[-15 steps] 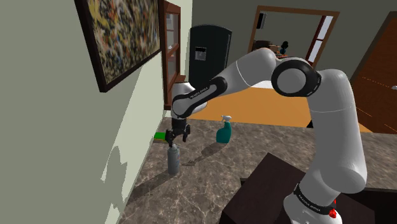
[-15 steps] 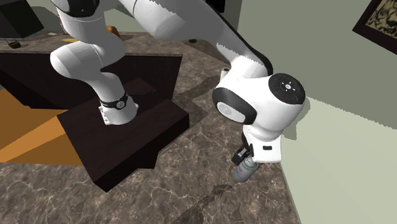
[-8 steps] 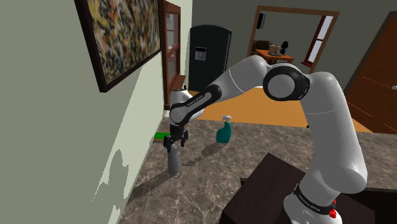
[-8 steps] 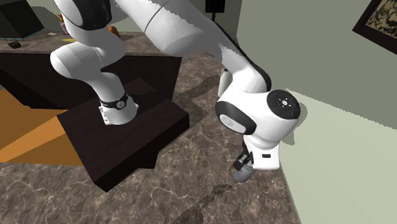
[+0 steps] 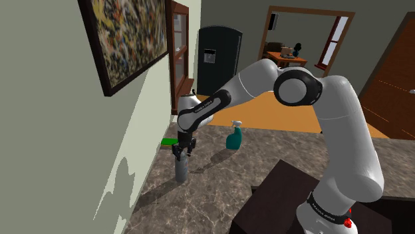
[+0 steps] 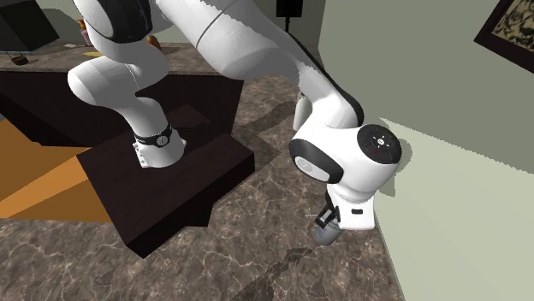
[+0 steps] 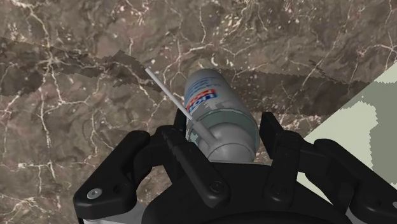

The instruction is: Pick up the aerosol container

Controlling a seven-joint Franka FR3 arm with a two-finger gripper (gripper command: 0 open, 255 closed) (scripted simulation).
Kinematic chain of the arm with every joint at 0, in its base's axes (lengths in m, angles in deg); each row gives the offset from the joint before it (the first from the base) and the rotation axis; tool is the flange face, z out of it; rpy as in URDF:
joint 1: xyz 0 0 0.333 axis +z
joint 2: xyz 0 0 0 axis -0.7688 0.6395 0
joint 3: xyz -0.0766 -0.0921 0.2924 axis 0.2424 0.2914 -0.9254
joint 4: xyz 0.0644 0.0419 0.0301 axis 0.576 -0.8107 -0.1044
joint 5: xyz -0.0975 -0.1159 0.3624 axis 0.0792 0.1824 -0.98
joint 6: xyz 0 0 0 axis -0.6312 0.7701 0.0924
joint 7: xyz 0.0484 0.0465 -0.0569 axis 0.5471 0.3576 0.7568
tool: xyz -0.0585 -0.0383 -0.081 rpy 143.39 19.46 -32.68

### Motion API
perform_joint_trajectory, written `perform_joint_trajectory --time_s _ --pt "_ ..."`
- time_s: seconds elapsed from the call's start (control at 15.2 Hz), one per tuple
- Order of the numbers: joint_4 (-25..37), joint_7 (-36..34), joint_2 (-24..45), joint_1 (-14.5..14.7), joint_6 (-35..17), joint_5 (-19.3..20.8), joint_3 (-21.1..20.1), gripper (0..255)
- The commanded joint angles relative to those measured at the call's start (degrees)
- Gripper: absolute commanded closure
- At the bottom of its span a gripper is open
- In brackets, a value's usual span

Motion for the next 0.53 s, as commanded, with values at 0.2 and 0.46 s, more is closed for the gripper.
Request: perform_joint_trajectory --time_s 0.2,0.46 --pt "-0.1 0.0 0.0 0.0 0.1 0.0 0.0 255" --pt "-0.1 -0.3 -2.1 -0.1 2.1 -0.1 -0.1 255"
